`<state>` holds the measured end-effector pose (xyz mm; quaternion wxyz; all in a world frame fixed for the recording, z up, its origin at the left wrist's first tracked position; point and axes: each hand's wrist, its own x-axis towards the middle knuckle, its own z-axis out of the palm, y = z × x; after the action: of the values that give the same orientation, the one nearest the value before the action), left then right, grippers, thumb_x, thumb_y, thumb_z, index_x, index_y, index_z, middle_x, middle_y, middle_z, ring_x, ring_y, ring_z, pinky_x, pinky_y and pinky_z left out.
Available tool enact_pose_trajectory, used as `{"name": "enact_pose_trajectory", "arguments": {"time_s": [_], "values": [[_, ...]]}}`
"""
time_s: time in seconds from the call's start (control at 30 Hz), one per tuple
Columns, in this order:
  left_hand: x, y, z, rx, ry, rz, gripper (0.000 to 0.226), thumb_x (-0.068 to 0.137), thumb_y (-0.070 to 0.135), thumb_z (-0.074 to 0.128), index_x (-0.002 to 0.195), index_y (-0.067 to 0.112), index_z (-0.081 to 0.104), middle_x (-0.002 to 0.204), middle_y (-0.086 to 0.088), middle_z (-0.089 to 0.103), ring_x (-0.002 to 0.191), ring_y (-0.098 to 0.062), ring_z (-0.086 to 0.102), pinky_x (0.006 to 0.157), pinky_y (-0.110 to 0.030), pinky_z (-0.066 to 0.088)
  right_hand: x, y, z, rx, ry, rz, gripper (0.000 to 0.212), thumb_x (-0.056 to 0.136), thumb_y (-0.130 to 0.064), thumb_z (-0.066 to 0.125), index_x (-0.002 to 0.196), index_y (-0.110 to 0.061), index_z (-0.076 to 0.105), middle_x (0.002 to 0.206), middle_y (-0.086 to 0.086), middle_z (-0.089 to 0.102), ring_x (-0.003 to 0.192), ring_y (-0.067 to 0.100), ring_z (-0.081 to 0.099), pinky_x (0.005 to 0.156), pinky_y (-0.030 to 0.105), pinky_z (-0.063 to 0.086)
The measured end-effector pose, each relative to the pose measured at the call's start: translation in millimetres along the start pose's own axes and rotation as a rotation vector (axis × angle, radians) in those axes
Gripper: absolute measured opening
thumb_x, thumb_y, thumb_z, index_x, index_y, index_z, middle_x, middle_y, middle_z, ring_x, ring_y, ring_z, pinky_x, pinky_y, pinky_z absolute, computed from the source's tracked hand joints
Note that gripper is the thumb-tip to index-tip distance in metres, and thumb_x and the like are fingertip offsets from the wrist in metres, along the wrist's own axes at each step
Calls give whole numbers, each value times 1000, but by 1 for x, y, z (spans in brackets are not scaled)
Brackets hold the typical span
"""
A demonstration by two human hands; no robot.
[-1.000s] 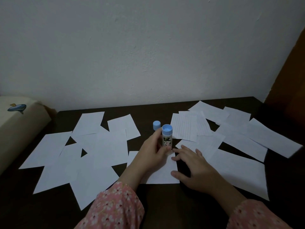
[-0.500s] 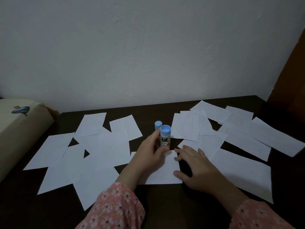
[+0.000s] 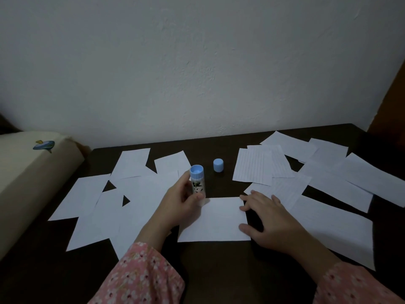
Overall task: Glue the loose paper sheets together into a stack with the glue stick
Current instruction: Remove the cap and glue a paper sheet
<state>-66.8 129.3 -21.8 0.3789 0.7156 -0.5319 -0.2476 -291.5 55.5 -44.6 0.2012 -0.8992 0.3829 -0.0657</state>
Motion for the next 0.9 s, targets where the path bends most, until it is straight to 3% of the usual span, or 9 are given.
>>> {"name": "enact_pose_trajectory", "arguments": {"time_s": [0.17, 0.33, 0.4, 0.47, 0.57, 0.67, 0.8, 0.9], "values": [[-2, -7, -7, 47, 43, -47, 58, 96, 23, 54, 145, 34, 27, 139, 2, 47, 117, -14, 46, 86, -24, 38, -1, 0, 0, -10, -2, -6, 43, 90, -52, 54, 129, -36, 43, 154, -19, 23, 146, 4, 7, 121, 43, -1], [-1, -19, -11, 10, 102, -59, 56, 95, 24, 56, 141, 40, 30, 120, 12, 48, 104, -9, 50, 78, -22, 42, -2, 0, 1, -14, 4, -4, 43, 91, -52, 53, 130, -37, 43, 154, -21, 22, 146, 3, 4, 121, 40, -3], [-4, -21, -12, -157, 185, -97, 53, 94, 21, 58, 138, 39, 34, 112, 14, 51, 103, -12, 55, 77, -26, 49, -2, -1, 1, -21, -3, -4, 44, 91, -51, 53, 131, -37, 42, 155, -20, 21, 146, 3, 4, 121, 41, -3], [-5, -23, -16, -476, 328, -160, 53, 92, 20, 60, 139, 33, 38, 113, 5, 58, 98, -16, 59, 79, -33, 52, -2, -1, 0, -24, -14, -5, 45, 91, -51, 53, 132, -38, 41, 155, -21, 20, 146, 3, 3, 121, 41, -3], [-5, -26, -27, -839, 485, -219, 44, 93, 21, 58, 135, 25, 45, 110, -6, 65, 89, -18, 60, 78, -31, 51, -3, -2, -1, -26, -17, -4, 44, 92, -50, 53, 133, -38, 40, 155, -20, 19, 146, 2, 2, 121, 40, -3], [-4, -31, -28, -950, 476, -297, 39, 92, 23, 60, 130, 21, 50, 107, -8, 66, 81, -15, 58, 74, -29, 49, -4, -6, -2, -30, -10, 4, 49, 91, -50, 54, 135, -39, 35, 155, -19, 20, 146, 4, 0, 120, 41, -5], [-3, -34, -18, -1014, 449, -404, 37, 89, 29, 65, 124, 21, 55, 101, -7, 67, 75, -12, 57, 70, -28, 46, -3, -14, -5, -158, -41, 20, 64, 89, -57, 50, 146, -41, 25, 151, -15, 20, 147, 11, -5, 117, 52, -12], [-2, -34, -19, -1024, 446, -430, 37, 90, 29, 65, 124, 19, 55, 106, -9, 68, 76, -13, 57, 75, -30, 46, -4, -19, -4, -228, -29, 46, 62, 86, -65, 48, 141, -39, 35, 149, -11, 20, 147, 15, -9, 116, 55, -12]]}}
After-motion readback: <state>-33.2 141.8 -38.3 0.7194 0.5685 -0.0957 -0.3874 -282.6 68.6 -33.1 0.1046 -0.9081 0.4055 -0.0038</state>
